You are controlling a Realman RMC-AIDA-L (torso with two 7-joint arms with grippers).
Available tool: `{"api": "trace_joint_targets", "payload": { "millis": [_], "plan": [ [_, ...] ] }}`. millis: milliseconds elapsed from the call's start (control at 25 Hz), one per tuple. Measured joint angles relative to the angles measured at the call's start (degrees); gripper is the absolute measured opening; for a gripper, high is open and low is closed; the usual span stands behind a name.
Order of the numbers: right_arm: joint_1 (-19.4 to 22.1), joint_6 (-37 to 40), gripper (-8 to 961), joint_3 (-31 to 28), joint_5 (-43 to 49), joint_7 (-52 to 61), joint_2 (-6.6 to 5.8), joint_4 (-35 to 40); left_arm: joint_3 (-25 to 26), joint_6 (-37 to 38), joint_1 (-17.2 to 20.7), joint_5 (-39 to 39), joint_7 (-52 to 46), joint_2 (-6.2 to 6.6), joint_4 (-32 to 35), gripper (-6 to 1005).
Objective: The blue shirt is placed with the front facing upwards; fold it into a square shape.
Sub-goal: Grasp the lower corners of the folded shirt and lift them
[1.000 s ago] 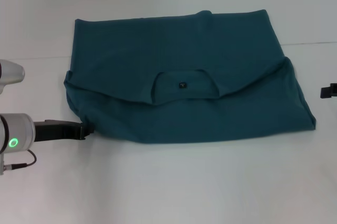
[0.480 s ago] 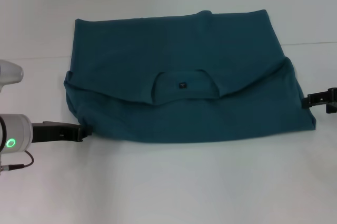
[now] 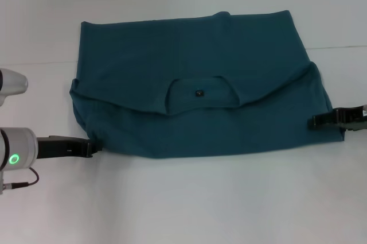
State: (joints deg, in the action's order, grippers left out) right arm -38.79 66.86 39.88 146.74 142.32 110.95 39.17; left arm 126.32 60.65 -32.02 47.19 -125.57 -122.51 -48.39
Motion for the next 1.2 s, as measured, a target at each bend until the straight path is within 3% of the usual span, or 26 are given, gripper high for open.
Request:
{"api": "trace_joint_targets", "payload": {
  "millis": [240, 560, 880, 1200],
  "plan": [
    [-0.47, -1.83, 858, 1.90, -0.03, 0.08, 0.23, -1.78, 0.06, 0.00, -0.08, 0.08, 0.19, 0.03, 0.40, 43],
    [0.03, -1.61, 724, 3.51, -0.04, -4.11, 0.48, -1.25, 0.07, 0.18, -0.21, 0.52, 0.23, 0.43, 0.13, 42],
    [2.61, 3.29, 381, 1.12, -4.44, -6.33, 0.30, 2.79, 0.83, 3.98, 0.35, 0.54, -0.07, 0.74, -3.07, 42],
    [6.08, 7.26, 56, -4.38, -12.55, -8.30, -1.51, 3.29, 4.16, 10.90, 0.55, 0.52, -0.18, 1.79, -5.88, 43]
  ]
}}
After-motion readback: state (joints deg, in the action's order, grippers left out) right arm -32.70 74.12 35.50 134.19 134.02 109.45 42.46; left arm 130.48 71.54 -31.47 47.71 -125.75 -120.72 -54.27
